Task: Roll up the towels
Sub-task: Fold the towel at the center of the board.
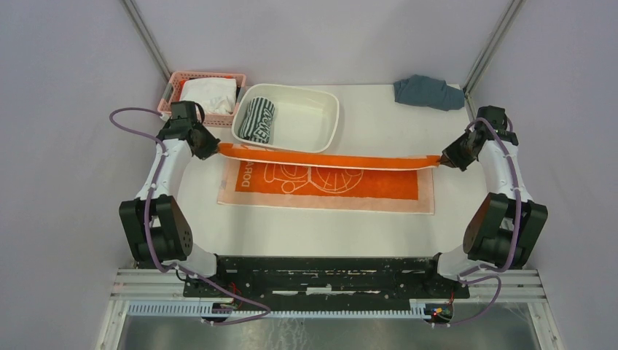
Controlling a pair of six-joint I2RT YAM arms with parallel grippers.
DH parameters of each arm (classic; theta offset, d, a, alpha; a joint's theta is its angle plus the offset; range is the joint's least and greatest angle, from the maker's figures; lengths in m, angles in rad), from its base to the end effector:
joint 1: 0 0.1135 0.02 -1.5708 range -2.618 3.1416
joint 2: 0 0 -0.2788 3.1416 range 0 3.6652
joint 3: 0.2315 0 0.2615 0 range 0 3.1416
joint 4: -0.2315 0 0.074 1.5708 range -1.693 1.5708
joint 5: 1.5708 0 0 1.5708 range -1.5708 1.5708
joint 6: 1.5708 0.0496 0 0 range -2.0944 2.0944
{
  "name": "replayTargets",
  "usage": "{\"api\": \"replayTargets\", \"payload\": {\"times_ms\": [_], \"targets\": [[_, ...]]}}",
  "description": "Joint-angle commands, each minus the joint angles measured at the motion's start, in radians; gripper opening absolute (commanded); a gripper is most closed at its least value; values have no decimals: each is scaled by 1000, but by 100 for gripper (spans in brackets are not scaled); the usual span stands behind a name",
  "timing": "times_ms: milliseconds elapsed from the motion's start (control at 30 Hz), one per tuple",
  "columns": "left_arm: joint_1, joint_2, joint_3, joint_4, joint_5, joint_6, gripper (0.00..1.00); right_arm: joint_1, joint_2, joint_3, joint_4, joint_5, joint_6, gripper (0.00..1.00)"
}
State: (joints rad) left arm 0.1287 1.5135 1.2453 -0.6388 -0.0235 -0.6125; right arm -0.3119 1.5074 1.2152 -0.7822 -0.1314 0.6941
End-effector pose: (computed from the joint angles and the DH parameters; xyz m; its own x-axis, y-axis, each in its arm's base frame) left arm 0.3385 0.0450 0.2849 -0.5571 -0.6516 -0.5148 -0.5658 0.7516 -0.3391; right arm 0.3085 -0.0926 0.2676 -0.4866 0.8232 -0.2924 0.7235 0.5673 0.3932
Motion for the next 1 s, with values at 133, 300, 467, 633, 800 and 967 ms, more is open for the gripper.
{"api": "replayTargets", "payload": {"times_ms": [133,300,467,633,800,967], "targets": [[11,-36,-39,13,-12,-17,3,-11,19,49,-35,8,-58,0],[12,-73,-146,-8,-62,6,3,-18,-41,-60,-85,111,-81,1],[11,-110,-266,1,-71,23,3,-23,-92,-162,-96,159,-91,3],[12,-88,-361,47,-86,40,3,-23,-86,-267,-54,192,-82,4],[12,-31,-385,64,-99,56,3,-24,-30,-305,-16,214,-87,4],[12,13,-382,55,-94,62,3,-24,28,-316,0,206,-95,4]]}}
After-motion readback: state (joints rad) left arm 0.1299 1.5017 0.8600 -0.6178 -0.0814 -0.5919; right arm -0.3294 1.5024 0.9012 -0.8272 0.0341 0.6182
